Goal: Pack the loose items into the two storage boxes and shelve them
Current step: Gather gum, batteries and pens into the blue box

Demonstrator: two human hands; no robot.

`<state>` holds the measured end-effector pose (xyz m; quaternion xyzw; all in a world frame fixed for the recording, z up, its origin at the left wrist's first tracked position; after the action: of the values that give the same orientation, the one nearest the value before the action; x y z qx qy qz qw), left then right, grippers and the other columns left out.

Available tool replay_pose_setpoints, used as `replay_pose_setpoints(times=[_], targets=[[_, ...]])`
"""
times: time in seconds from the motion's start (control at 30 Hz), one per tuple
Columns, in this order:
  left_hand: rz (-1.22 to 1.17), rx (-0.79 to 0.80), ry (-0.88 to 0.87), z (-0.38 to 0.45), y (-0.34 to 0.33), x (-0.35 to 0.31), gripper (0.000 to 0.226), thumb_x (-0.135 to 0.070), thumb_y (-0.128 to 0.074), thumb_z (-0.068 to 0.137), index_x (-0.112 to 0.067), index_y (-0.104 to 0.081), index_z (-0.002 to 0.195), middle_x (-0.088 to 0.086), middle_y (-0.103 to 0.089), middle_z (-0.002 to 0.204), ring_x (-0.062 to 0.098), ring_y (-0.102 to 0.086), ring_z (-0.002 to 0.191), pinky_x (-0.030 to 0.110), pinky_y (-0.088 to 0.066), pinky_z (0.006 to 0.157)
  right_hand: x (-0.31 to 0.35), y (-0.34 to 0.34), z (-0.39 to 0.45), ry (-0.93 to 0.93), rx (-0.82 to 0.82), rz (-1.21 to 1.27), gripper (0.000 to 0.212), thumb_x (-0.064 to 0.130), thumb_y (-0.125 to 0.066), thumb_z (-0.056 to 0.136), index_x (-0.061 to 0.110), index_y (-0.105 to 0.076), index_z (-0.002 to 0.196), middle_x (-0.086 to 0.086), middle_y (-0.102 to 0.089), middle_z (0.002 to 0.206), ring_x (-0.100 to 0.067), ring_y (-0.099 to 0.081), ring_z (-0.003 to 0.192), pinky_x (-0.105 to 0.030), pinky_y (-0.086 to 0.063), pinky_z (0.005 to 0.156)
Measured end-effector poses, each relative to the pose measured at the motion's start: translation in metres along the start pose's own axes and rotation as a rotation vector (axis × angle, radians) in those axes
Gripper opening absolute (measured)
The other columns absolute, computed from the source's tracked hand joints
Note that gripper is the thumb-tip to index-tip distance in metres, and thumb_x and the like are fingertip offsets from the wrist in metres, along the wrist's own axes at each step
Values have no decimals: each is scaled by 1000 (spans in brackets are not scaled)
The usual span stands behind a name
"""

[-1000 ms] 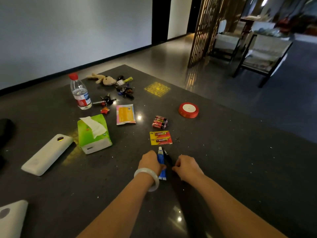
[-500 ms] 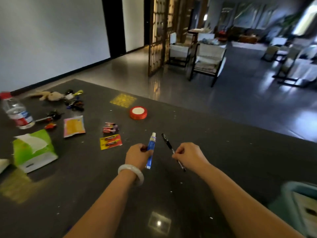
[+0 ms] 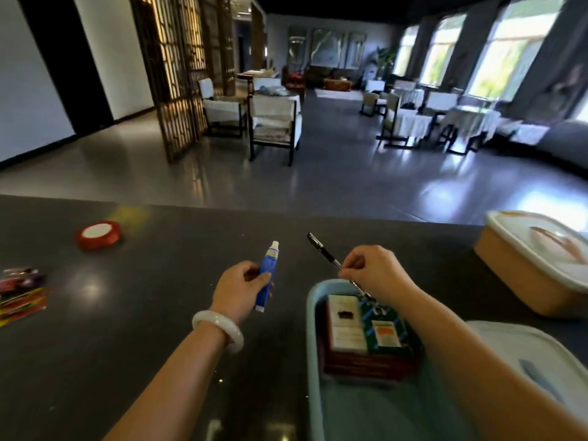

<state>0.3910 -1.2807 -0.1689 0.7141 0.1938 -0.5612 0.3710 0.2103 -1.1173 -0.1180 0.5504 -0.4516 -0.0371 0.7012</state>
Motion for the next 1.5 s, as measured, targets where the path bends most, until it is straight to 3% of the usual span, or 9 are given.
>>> replay_pose_setpoints(times=[0.17,0.27,0.47,0.83,0.97,1.13,1.3,1.5], targets=[[93,45,-119,-14,-56,-27,5,-22,-63,92,-26,-66,94,-4,-71,85,8,-68,79,26,-52,72,-59,24,-12,18,63,-157,10,25,-70,84,29,-65,76,11,-63,84,-1,-60,76,-17,-47,62],[108,72,-107,-20,-76,-30,8,-23,-62,92,-25,-68,98,-5,-72,88,7,-68,84,27,-54,76,-77,19,-12,97,145,-246,11,28,-68,85,32,-62,77,14,-57,90,-1,-57,85,-19,-47,72],[96,2,-53,-22,-89,-26,12,-20,-66,90,-18,-69,102,-5,-73,86,10,-69,83,36,-57,82,-89,5,-5,267,86,-331,12,31,-65,86,37,-57,78,17,-53,90,-3,-48,93,-26,-42,88],[208,60,-69,-13,-94,-25,13,-24,-65,91,-29,-65,103,-11,-72,84,-3,-66,78,13,-46,63,-101,-7,-2,306,-61,-273,12,33,-67,85,34,-56,85,17,-52,91,-3,-44,90,-21,-34,79],[236,82,-73,-11,-95,-29,15,-24,-65,91,-27,-67,106,-12,-71,85,-1,-65,82,17,-47,69,-105,-3,-5,284,-75,-223,11,32,-68,84,32,-57,88,16,-52,93,-3,-44,92,-20,-37,77],[312,163,-109,-10,-98,-37,16,-27,-65,90,-31,-67,105,-15,-67,89,-3,-61,82,14,-42,64,-102,6,-7,240,-121,-105,23,27,-71,83,31,-59,101,18,-51,96,-2,-45,97,-21,-42,81],[290,343,-53,-7,-110,-43,11,-28,-65,90,-37,-64,98,-11,-70,95,3,-66,85,23,-51,71,-93,8,-14,389,-108,-62,43,23,-71,82,38,-56,119,25,-45,112,4,-38,107,-17,-39,84],[237,439,-20,-5,-119,-39,15,-28,-67,89,-30,-70,104,-8,-72,99,9,-68,93,34,-54,86,-97,2,-14,424,-50,-180,29,28,-68,85,35,-65,113,24,-49,104,3,-40,100,-23,-44,86]])
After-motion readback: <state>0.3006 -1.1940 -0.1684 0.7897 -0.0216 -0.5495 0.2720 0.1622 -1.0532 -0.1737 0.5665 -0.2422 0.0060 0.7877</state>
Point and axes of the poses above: each hand's wrist, its own z-axis towards the middle knuckle, its own y-axis out of the back of the hand, x = y × z, the point moved 1 cm from there along z, towards the middle knuckle
